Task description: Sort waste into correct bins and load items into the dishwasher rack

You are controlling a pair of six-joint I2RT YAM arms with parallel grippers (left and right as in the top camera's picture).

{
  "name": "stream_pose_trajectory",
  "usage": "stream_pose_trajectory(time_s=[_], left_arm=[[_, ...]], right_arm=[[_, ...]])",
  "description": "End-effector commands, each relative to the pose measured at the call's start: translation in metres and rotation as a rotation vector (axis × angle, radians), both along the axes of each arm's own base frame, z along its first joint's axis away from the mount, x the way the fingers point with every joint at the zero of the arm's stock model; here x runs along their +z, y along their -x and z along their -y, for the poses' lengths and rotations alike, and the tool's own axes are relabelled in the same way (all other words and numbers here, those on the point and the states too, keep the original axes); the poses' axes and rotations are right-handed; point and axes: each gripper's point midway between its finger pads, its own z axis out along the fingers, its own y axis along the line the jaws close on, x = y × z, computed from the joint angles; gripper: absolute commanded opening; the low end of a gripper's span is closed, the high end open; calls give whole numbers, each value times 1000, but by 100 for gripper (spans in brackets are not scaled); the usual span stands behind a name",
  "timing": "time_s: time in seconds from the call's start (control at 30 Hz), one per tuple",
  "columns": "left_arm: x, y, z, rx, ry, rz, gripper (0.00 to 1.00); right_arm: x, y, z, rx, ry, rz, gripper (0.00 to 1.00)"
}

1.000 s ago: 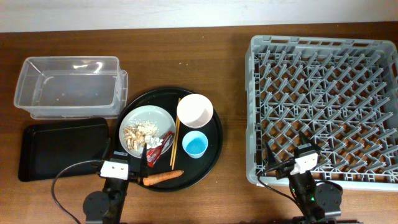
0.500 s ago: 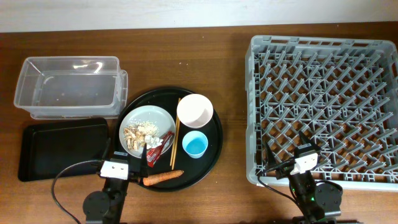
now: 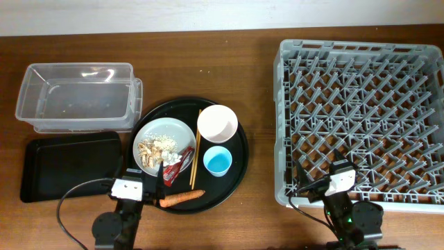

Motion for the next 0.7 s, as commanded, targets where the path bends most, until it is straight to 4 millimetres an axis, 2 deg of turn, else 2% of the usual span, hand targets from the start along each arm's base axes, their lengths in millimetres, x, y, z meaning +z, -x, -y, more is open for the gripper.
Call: stream_pose_trajectory(time_s=[0.0,0.13,0.27,0.37,0.43,0.53,0.63,0.67], left_arm=[[12,4,2,-6,17,-25,99],[15,4,2,-5,14,-120,99],[20,-3,2,0,27,-268,99],[29,-13,5,-12,25,-425,99],[33,-22,15,-60,42,-556,99],[38,-23,17,-61,46,-846,99],[36,-41,20,-73,54,-865,99],[33,-47,26,-106,74,-867,99]], right_arm=[[18,5,3,-18,-10,8,98],[27,8,4,-26,-5,-36,98],[33,1,6,-37,9,-166,98],[38,-10,5,-37,25,-340,98],[37,-19,5,-41,40,-485,98],[31,-29,4,-38,59,-712,98],[27,-30,-19,77,-3,-777,98],[23,-28,-24,105,-19,-798,98]])
